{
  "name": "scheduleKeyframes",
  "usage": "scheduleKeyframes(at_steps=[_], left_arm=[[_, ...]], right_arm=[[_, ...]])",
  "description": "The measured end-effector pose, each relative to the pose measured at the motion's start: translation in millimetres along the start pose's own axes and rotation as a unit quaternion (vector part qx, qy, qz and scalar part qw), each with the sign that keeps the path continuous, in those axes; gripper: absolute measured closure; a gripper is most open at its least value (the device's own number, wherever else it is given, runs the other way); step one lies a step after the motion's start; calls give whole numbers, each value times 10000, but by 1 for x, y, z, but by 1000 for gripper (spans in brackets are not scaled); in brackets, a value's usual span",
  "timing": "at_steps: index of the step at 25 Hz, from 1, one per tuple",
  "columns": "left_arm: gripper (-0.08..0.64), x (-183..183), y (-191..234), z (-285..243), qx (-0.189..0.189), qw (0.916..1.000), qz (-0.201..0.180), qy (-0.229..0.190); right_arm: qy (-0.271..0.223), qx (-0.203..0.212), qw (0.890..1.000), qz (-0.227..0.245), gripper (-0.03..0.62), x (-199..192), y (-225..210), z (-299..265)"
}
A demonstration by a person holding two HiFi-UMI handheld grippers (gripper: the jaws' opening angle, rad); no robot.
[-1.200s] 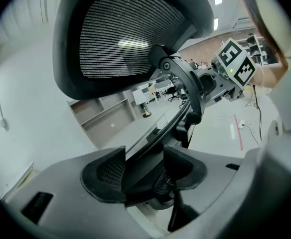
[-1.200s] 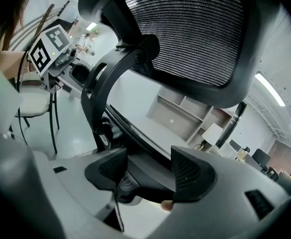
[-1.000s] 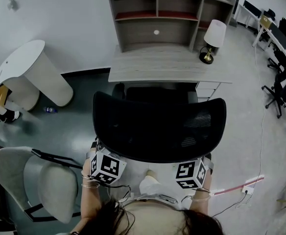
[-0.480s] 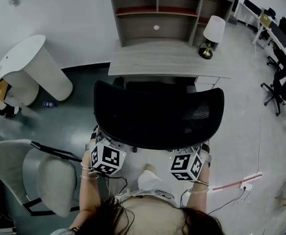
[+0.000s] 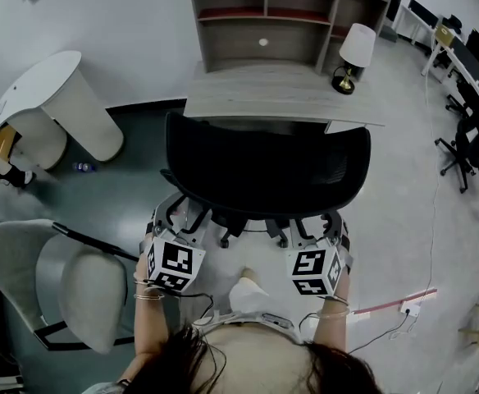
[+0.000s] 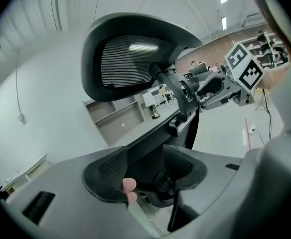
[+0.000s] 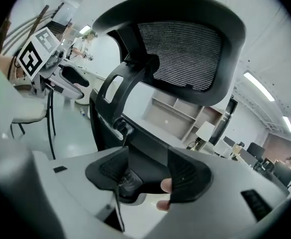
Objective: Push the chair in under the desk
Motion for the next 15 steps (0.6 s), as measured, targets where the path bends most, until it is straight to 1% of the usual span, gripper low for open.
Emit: scheduleKeyframes(at_steps=[4, 7, 11, 15], left_arm=[[333, 7, -9, 13, -68, 9996, 261, -115], [384, 9, -15, 23, 33, 9990, 382, -238], [422, 11, -24, 38, 172, 9971, 668, -328], [448, 12, -36, 53, 240, 9952, 850, -418]], right_arm=[[-20, 100, 9989, -460, 342, -4, 2, 16], [18, 145, 9971, -747, 348, -8, 1, 27], [3, 113, 9968, -790, 363, -10, 3, 43], [-98, 135, 9966, -806, 377, -13, 9, 57]])
Point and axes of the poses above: the fingertips, and each gripper's own axes: z backward along the fingers, y to its left, x out of its top, the point moved 7 cm from there along z, backward along the fingers, and after that the axes turned 5 degrees about -z, right-handed, at the moved point
